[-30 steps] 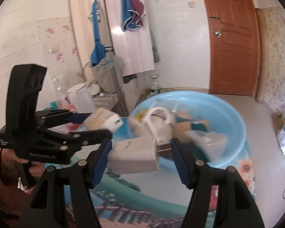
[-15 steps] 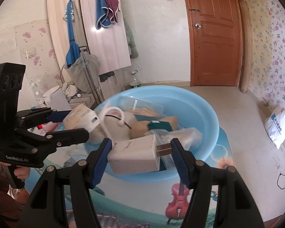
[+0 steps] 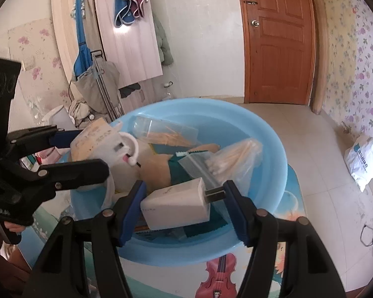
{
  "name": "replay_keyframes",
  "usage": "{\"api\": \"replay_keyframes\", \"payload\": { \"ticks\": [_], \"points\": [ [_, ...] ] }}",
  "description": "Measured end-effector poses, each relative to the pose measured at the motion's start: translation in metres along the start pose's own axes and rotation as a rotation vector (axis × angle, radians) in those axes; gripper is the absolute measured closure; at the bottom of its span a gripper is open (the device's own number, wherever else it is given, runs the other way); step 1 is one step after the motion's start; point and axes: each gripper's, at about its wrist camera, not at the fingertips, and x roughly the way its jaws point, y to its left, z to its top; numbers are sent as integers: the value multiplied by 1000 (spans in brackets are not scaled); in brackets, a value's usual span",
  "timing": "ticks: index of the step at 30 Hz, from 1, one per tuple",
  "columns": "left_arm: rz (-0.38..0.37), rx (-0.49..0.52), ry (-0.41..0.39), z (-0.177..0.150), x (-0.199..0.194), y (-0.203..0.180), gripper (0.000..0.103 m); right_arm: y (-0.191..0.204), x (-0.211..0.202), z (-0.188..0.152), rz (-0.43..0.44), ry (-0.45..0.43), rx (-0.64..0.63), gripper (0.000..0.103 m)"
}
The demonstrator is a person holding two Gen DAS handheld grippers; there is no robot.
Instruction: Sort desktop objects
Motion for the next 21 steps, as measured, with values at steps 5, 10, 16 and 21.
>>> {"api": "replay_keyframes", "payload": {
  "ticks": [5,10,16,21],
  "points": [
    [-24,25,-2,-1,-5,-12,37,3,-2,-2,-10,-7,-14,40],
    [-24,27,-9,2,-12,-15,35,7,-9,-6,-15,-10,-26,40],
    [-18,22,-15,-3,-23,-13,29,12,-21,-12,-13,-23,-27,39],
    [3,1,-21,-11,-36,-5,29,14,-31,-13,26,-23,12,35]
  ]
}}
